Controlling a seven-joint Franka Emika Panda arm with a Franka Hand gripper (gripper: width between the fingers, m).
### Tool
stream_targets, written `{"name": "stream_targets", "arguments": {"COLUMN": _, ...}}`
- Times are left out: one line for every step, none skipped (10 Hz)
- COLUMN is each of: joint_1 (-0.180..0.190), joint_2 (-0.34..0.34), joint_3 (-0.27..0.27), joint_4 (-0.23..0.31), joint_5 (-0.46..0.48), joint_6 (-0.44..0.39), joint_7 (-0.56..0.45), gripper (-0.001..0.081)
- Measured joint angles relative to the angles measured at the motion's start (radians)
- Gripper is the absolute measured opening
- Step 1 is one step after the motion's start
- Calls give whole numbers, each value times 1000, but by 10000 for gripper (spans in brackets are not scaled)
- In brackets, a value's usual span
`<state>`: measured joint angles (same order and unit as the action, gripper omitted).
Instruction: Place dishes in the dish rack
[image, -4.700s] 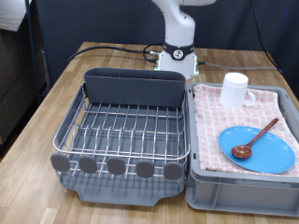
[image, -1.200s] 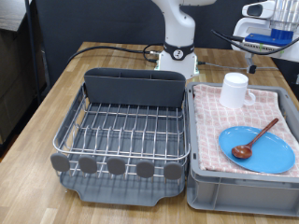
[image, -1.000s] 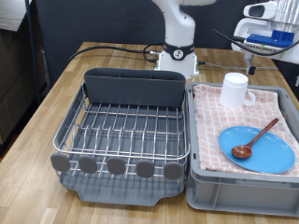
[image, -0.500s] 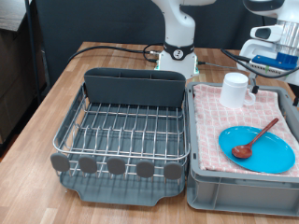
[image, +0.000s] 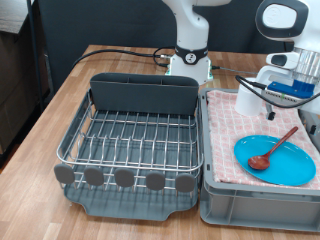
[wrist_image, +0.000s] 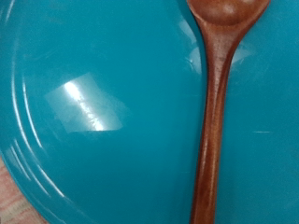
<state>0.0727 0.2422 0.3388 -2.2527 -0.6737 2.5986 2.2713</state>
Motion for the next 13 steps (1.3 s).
{"name": "stream_targets", "arguments": {"joint_1": 0, "joint_2": 14, "joint_3": -4, "joint_4": 0, "joint_5": -24, "joint_6": 13, "joint_7": 25, "gripper": 803}}
{"name": "stream_targets", "arguments": {"joint_1": 1, "joint_2": 28, "joint_3": -10, "joint_4": 0, "joint_5": -49, "joint_6": 26, "joint_7": 48, "gripper": 803}}
{"name": "stream_targets", "arguments": {"joint_1": 3, "joint_2": 41, "joint_3": -16, "joint_4": 0, "joint_5": -69, "joint_6": 36, "joint_7": 70, "gripper": 803}}
{"name": "stream_targets", "arguments": {"joint_1": 5, "joint_2": 54, "joint_3": -21, "joint_4": 2, "joint_5": -88, "joint_6": 41, "joint_7": 92, "gripper": 803}}
{"name": "stream_targets", "arguments": {"joint_1": 9, "joint_2": 64, "joint_3": -29, "joint_4": 3, "joint_5": -114, "joint_6": 52, "joint_7": 120, "gripper": 803}}
{"name": "stream_targets", "arguments": {"joint_1": 13, "joint_2": 75, "joint_3": -37, "joint_4": 3, "joint_5": -137, "joint_6": 64, "joint_7": 148, "gripper": 803}}
{"name": "stream_targets", "arguments": {"joint_1": 14, "joint_2": 85, "joint_3": -43, "joint_4": 3, "joint_5": -150, "joint_6": 75, "joint_7": 166, "gripper": 803}}
{"name": "stream_targets", "arguments": {"joint_1": 14, "joint_2": 95, "joint_3": -47, "joint_4": 3, "joint_5": -160, "joint_6": 84, "joint_7": 179, "gripper": 803}}
{"name": "stream_targets", "arguments": {"joint_1": 14, "joint_2": 104, "joint_3": -50, "joint_4": 3, "joint_5": -168, "joint_6": 91, "joint_7": 188, "gripper": 803}}
{"name": "stream_targets", "arguments": {"joint_1": 14, "joint_2": 111, "joint_3": -51, "joint_4": 5, "joint_5": -173, "joint_6": 93, "joint_7": 195, "gripper": 803}}
{"name": "stream_targets", "arguments": {"joint_1": 15, "joint_2": 118, "joint_3": -54, "joint_4": 6, "joint_5": -183, "joint_6": 100, "joint_7": 207, "gripper": 803}}
{"name": "stream_targets", "arguments": {"joint_1": 18, "joint_2": 124, "joint_3": -59, "joint_4": 7, "joint_5": -196, "joint_6": 110, "joint_7": 227, "gripper": 803}}
{"name": "stream_targets", "arguments": {"joint_1": 23, "joint_2": 126, "joint_3": -64, "joint_4": 7, "joint_5": -206, "joint_6": 114, "joint_7": 244, "gripper": 724}}
